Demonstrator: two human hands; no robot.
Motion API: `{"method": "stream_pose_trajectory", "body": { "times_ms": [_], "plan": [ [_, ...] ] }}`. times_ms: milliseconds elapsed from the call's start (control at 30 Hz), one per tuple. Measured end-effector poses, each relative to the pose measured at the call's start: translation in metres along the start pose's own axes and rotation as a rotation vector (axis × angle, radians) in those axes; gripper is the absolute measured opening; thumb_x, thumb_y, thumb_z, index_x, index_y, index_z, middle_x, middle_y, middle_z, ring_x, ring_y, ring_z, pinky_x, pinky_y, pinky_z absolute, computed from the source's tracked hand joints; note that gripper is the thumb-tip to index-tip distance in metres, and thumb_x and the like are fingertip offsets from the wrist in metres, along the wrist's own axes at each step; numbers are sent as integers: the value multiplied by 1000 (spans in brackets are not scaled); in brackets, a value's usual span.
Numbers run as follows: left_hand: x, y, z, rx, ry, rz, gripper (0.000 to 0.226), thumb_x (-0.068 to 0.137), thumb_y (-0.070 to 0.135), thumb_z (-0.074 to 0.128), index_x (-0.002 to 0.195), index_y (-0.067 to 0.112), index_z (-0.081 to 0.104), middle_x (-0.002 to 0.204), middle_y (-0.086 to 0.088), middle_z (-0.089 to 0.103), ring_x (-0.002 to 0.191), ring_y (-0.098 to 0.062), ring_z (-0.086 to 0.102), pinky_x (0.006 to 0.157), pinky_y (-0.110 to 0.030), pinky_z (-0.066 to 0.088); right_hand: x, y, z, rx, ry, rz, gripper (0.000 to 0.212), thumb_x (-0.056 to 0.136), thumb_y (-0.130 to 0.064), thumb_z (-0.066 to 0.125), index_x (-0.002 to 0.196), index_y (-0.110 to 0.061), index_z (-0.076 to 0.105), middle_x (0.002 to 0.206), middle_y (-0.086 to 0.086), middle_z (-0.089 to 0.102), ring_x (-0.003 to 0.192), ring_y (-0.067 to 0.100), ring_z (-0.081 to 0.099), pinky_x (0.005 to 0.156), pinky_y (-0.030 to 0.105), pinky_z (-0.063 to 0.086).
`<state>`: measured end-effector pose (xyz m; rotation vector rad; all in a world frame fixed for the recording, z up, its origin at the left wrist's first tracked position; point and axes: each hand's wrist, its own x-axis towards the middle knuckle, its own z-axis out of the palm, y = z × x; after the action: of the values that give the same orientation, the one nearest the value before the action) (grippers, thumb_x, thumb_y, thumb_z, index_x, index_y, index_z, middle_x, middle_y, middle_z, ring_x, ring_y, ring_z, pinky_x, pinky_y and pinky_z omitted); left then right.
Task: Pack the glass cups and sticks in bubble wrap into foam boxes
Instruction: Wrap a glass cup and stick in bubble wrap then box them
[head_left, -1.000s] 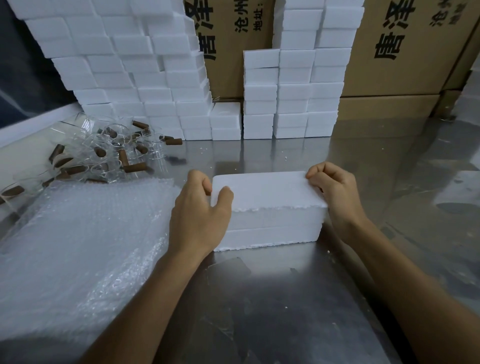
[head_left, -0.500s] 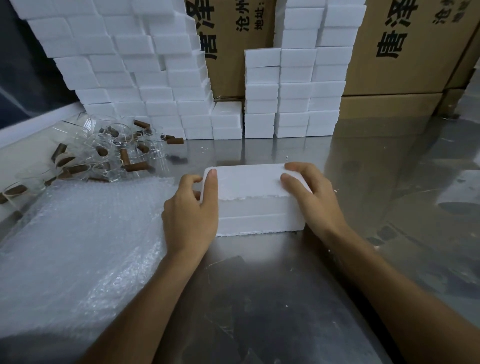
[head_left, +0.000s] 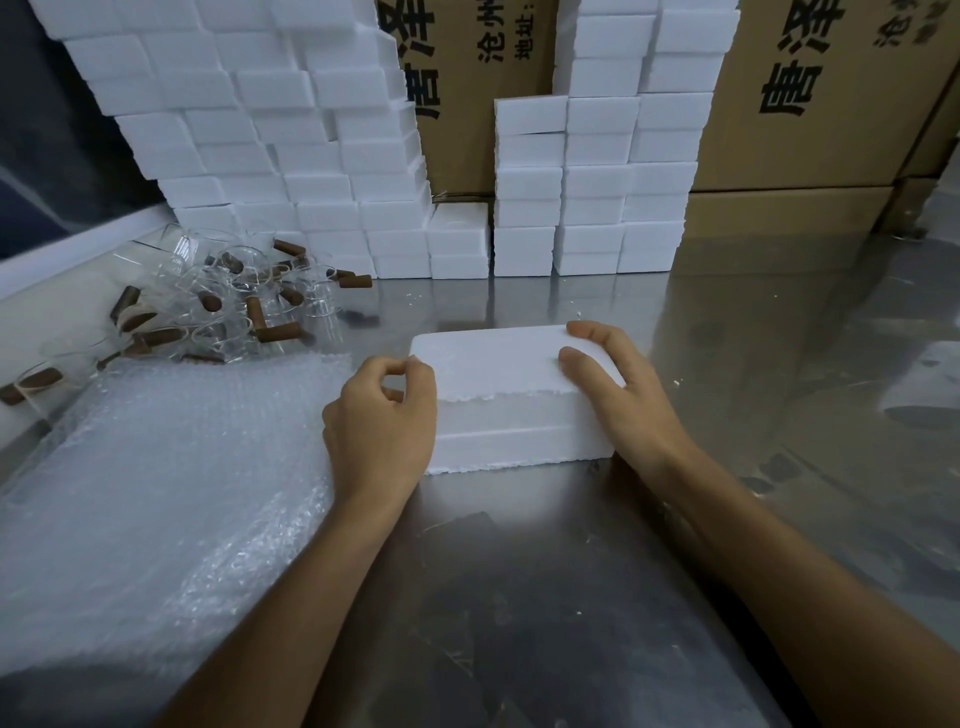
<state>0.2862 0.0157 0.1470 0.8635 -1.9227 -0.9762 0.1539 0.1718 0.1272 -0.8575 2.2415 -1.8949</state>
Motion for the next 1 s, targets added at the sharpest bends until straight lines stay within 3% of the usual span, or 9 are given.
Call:
{"method": "stream_pose_trajectory", "body": {
  "times_ms": [133, 300, 533, 700, 833, 900, 1000],
  "plan": [
    [-2, 0, 2, 18, 20, -2, 27, 97, 37, 48, 93, 18, 67, 70, 10, 57, 80, -19, 57, 79, -39, 48, 0, 0, -2, -7, -41, 18, 27, 96, -44, 59, 123, -47, 56, 113, -40, 53, 99, -26, 47, 83, 10, 37],
    [-4, 0, 1, 36, 56, 35, 24, 96, 34, 52, 99, 20, 71, 63, 15, 55, 63, -2, 46, 73, -28, 33, 1, -2, -4, -42, 4, -3, 25, 94, -34, 62, 118, -40, 59, 111, -29, 57, 93, -23, 51, 69, -1, 38],
    [-2, -1, 1, -20, 81, 35, 23, 93, 36, 60, 96, 19, 74, 62, 14, 59, 62, -7, 55, 71, -28, 43, 2, -2, -5, -65, -17, -14, 29, 96, -39, 59, 125, -39, 58, 116, -32, 55, 103, -22, 48, 83, 7, 38],
    [-1, -3, 4, -13, 92, 29, 22, 92, 39, 60, 87, 20, 71, 63, 17, 57, 62, -6, 55, 73, -30, 50, 2, -3, -6, -63, -32, -4, 30, 97, -39, 58, 127, -39, 57, 114, -34, 53, 100, -25, 47, 81, 6, 37],
    [-1, -2, 4, -29, 82, -4, 22, 91, 42, 60, 81, 24, 69, 66, 18, 59, 64, -4, 55, 68, -27, 44, 2, -4, -6, -33, -15, 6, 28, 95, -34, 61, 123, -38, 59, 114, -31, 56, 96, -22, 51, 76, 4, 40],
    [0, -2, 4, -32, 61, -50, 28, 90, 47, 59, 76, 24, 68, 68, 15, 61, 66, -5, 56, 69, -28, 42, 2, -4, -7, 10, -19, 19, 28, 94, -32, 63, 121, -36, 61, 115, -28, 58, 94, -19, 55, 71, 1, 42],
    [1, -1, 4, 12, -13, -166, 49, 89, 55, 55, 59, 16, 54, 59, 5, 57, 59, -15, 53, 58, -29, 38, 2, -5, -7, 58, -38, 62, 28, 93, -34, 63, 120, -41, 60, 112, -27, 57, 94, -13, 57, 75, 10, 45]
  ]
}}
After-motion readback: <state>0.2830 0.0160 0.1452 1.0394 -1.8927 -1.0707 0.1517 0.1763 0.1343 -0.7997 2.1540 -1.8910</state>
